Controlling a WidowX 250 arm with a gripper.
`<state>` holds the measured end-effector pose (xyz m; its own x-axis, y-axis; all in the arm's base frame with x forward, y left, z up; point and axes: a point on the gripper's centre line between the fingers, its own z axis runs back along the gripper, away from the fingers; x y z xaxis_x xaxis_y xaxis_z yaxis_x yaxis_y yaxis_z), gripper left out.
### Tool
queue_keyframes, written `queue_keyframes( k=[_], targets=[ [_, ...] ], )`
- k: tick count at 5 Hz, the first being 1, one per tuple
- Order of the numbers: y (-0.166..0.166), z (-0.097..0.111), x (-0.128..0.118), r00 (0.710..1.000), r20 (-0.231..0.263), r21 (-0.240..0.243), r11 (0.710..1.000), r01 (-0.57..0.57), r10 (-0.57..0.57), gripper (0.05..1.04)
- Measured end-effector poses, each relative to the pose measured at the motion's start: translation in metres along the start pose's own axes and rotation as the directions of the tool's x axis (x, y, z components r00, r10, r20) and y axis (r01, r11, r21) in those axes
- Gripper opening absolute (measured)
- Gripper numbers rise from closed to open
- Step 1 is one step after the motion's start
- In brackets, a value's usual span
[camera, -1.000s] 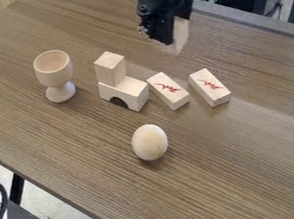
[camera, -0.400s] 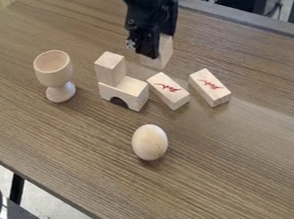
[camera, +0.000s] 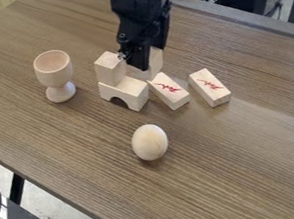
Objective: Move the cube on top of the wooden block shaped like a bridge, beside another cube
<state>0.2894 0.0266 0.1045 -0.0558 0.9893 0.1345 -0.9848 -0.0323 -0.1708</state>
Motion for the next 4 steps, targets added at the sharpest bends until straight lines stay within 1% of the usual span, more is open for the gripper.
queue_keyframes(
  k=[1, 2, 4],
  targets=[
    [0.001, -0.001, 0.004, 1.0, 0.008, 0.001, 1.0, -0.007, 0.007, 0.555],
    [0.004, -0.008, 0.009, 1.0, 0.011, 0.02, 1.0, -0.023, 0.023, 0.555],
    [0.005, -0.012, 0.014, 0.999, 0.008, 0.036, 0.999, -0.041, 0.041, 0.555]
  ],
)
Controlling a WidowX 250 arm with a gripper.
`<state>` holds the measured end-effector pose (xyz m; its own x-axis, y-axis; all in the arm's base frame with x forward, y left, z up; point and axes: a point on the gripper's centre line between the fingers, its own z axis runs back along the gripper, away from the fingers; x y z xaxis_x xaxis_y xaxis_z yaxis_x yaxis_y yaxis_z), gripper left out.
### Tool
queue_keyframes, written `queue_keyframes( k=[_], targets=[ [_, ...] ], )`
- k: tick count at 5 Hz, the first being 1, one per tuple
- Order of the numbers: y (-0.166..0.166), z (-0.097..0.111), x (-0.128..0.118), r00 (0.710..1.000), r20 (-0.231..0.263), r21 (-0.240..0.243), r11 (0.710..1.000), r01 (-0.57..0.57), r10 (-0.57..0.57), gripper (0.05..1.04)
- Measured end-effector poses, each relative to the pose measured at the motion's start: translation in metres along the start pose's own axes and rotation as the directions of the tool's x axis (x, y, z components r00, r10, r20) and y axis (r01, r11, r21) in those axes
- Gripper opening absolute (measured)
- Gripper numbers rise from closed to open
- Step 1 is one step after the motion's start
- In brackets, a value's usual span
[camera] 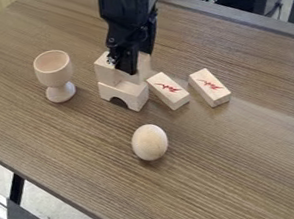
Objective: Move the cube on top of the wooden block shaped like a bridge, beside another cube
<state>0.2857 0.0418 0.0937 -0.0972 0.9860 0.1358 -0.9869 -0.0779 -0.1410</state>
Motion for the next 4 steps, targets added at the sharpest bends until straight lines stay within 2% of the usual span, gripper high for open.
queue_keyframes(
  k=[4],
  targets=[
    [0.001, -0.013, 0.007, 1.0, -0.01, 0.028, 1.0, -0.011, 0.011, 0.555]
  ],
)
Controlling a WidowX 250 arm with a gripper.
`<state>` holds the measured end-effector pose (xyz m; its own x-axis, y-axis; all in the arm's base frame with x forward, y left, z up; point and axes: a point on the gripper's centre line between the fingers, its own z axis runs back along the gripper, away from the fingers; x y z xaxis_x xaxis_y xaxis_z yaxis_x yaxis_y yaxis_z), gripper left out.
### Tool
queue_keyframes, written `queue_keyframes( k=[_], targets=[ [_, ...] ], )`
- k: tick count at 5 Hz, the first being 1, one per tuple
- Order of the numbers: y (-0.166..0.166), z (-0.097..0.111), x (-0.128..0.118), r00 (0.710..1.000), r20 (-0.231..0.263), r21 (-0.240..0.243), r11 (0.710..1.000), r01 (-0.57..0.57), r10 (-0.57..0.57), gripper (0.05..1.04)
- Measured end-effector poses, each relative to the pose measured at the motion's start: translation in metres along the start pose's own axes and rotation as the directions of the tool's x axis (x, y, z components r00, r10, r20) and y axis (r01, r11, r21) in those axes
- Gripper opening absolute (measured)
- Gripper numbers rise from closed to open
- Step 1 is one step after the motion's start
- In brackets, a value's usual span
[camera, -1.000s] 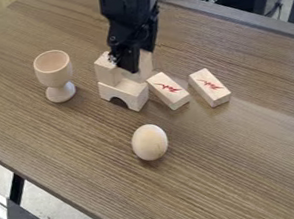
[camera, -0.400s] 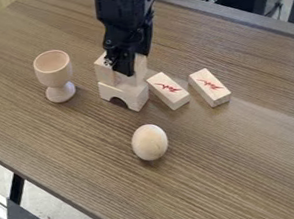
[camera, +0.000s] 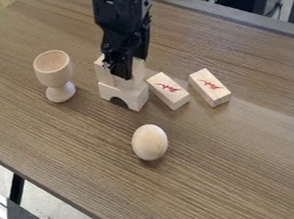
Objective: Move the cube on top of the wooden block shaped like a bridge, beside another cube
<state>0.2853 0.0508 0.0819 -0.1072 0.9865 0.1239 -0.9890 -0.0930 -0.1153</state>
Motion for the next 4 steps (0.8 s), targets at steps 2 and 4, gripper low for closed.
queue_keyframes(
  k=[2, 4],
  targets=[
    [0.0004, -0.0069, 0.0022, 1.0, -0.005, 0.016, 1.0, -0.002, 0.002, 0.555],
    [-0.0001, -0.0074, 0.0008, 1.0, -0.013, 0.013, 1.0, -0.002, 0.002, 0.555]
  ],
)
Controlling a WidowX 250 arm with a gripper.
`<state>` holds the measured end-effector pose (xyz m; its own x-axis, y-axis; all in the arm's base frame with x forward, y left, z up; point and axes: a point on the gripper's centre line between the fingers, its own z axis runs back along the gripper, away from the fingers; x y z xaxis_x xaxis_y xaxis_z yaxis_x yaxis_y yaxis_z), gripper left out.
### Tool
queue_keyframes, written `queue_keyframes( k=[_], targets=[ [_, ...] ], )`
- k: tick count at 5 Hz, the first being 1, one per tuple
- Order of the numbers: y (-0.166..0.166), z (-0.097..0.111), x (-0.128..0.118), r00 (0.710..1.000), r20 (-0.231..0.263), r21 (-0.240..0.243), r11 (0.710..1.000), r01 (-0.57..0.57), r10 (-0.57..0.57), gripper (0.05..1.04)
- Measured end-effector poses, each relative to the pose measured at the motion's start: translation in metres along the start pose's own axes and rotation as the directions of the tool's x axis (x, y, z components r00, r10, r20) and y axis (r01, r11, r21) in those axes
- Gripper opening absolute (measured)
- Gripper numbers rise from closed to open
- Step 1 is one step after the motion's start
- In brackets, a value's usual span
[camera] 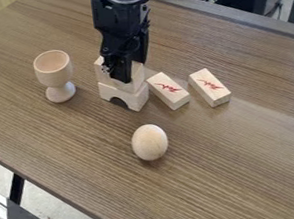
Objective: Move the cube on top of the wooden block shaped like a bridge, beside another cube
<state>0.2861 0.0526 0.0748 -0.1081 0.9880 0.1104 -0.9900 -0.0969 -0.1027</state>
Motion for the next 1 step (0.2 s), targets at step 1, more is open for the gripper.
queue_keyframes(
  k=[1],
  targets=[
    [0.0, 0.0, 0.0, 1.0, 0.0, 0.0, 1.0, 0.002, -0.002, 0.607]
  ],
)
